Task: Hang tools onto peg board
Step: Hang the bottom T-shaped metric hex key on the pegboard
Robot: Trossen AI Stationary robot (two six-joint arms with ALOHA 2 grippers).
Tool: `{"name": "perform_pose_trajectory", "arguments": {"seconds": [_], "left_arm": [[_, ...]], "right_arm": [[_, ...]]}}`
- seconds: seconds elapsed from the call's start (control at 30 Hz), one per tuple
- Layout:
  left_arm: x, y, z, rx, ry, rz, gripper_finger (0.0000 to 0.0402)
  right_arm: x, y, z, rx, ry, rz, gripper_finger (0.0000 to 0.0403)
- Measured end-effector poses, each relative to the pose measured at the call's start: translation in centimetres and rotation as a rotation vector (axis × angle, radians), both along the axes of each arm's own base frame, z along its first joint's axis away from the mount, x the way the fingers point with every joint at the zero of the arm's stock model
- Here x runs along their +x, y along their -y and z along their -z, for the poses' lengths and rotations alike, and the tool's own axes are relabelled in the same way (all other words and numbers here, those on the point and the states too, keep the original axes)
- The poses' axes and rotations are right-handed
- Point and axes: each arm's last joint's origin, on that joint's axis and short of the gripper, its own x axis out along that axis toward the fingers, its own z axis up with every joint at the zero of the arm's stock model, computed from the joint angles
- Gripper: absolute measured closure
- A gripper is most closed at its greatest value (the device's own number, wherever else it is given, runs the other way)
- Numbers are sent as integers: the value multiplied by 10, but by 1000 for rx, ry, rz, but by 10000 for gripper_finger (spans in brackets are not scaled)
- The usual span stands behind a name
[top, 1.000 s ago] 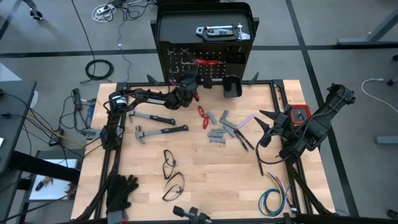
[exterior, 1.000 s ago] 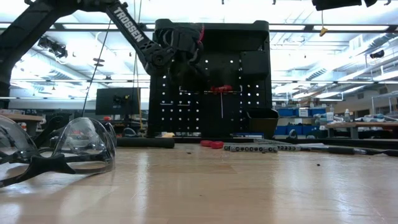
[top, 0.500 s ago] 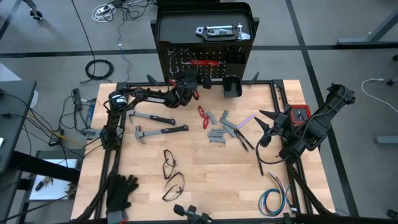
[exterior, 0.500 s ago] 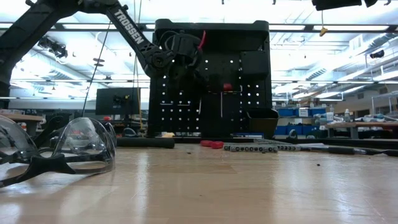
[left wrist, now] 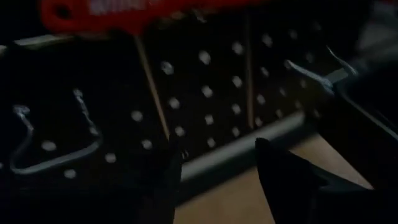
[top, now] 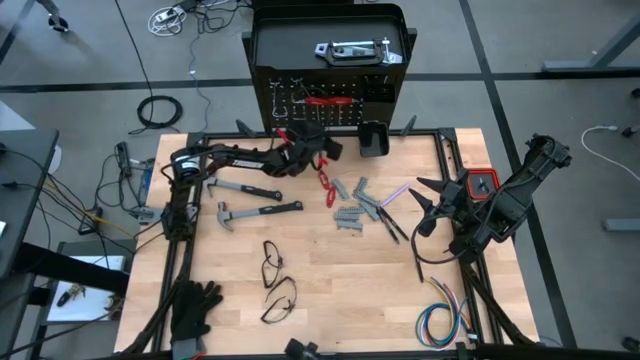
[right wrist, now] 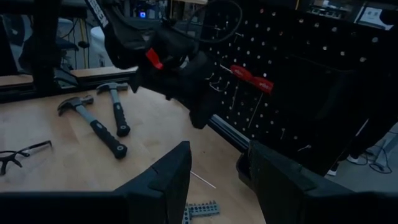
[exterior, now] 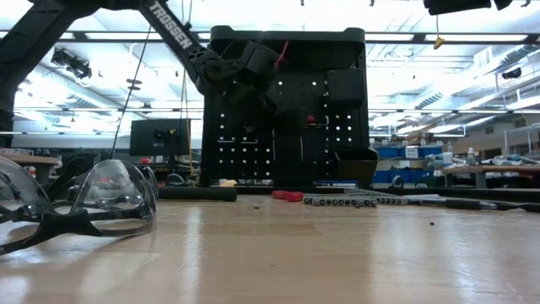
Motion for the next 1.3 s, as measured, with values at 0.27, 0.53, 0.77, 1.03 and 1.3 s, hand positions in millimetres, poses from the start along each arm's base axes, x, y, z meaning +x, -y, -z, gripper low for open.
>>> {"name": "perform_pose_trajectory", "arguments": {"seconds": [0.27, 0.53, 0.77, 1.03, 1.3], "left_arm": [[4, 42, -21, -103, -140, 511, 199], [6, 94, -3, -227, -421, 928, 199], [6, 107, -1, -179, -497, 1007, 199], [15, 103, 20, -250, -542, 995, 199], [31, 99, 29, -268, -615, 917, 200]], "right_arm": [[0, 0, 0, 7, -4, -3, 233], [10, -1, 5, 53, -79, -8, 233], [53, 4, 15, 42, -209, 17, 233], [85, 22, 6, 116, -216, -122, 233], [96, 31, -2, 130, -181, -215, 233]]}}
